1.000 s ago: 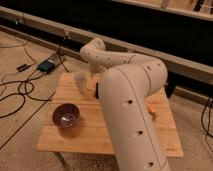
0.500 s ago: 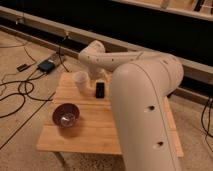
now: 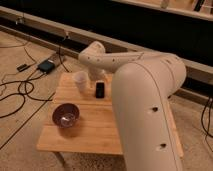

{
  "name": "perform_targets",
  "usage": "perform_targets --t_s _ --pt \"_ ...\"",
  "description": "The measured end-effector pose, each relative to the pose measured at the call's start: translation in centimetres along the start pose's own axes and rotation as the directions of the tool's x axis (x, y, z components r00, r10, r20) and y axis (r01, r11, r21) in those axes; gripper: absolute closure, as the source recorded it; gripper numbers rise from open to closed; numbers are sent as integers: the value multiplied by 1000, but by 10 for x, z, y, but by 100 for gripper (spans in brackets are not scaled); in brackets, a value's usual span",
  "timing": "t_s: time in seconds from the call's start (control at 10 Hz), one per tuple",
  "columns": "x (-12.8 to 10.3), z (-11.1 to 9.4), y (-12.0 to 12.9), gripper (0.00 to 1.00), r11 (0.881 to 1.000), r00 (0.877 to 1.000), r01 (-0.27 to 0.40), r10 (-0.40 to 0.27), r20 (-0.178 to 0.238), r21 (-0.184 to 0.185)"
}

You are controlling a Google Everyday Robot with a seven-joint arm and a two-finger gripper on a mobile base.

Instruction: Push the eraser across the table

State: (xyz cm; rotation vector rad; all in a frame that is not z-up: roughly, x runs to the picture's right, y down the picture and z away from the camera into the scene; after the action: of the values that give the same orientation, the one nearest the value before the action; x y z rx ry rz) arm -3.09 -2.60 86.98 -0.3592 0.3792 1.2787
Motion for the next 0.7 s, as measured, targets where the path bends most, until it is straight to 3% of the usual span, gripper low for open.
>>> perform_targets --t_s 0.6,0.7 --pt "33 18 14 35 999 999 29 -30 -36 -16" --pt "38 23 15 39 999 999 30 -30 -43 -20"
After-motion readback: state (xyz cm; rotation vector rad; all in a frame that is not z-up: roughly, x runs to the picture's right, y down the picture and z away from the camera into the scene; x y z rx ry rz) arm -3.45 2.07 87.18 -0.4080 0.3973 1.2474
